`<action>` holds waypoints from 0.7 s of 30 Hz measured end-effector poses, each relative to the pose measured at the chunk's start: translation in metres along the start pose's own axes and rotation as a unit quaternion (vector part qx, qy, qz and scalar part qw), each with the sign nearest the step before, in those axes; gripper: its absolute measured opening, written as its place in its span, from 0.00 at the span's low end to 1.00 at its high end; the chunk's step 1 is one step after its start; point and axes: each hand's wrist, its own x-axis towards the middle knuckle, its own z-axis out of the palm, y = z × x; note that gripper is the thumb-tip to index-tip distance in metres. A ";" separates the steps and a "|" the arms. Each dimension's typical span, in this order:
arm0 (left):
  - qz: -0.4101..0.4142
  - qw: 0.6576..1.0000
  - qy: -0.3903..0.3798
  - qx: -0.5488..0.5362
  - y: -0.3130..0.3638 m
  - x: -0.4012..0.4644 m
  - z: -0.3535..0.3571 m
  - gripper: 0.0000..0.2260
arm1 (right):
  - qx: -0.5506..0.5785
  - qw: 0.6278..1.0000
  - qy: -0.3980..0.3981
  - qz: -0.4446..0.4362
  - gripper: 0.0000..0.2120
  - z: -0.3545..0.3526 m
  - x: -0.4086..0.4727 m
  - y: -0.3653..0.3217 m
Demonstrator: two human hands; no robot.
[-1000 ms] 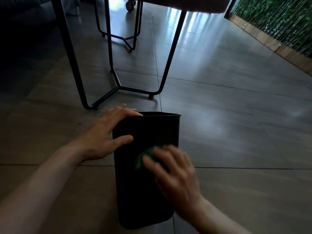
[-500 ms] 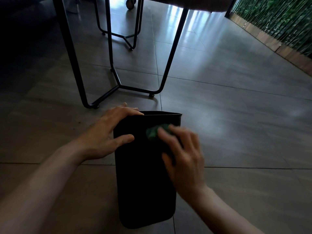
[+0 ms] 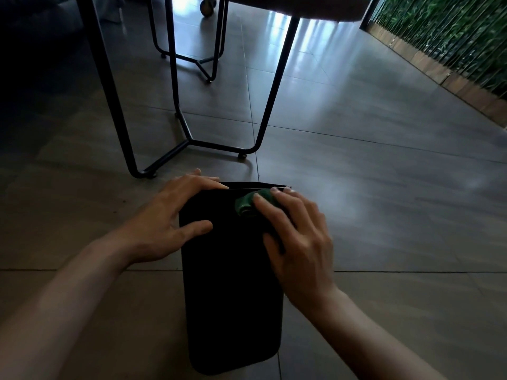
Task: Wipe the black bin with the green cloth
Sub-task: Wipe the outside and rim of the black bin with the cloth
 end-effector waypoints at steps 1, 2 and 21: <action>-0.002 1.000 0.001 -0.001 -0.001 0.000 0.000 0.26 | -0.004 1.000 -0.007 -0.018 0.19 0.003 -0.008 -0.003; -0.002 1.000 0.002 0.000 -0.001 0.000 -0.001 0.26 | -0.006 0.999 -0.018 -0.041 0.19 0.005 -0.019 -0.005; -0.004 1.000 -0.006 -0.013 0.003 -0.002 0.000 0.25 | 0.050 0.994 0.009 0.096 0.22 -0.014 -0.011 0.009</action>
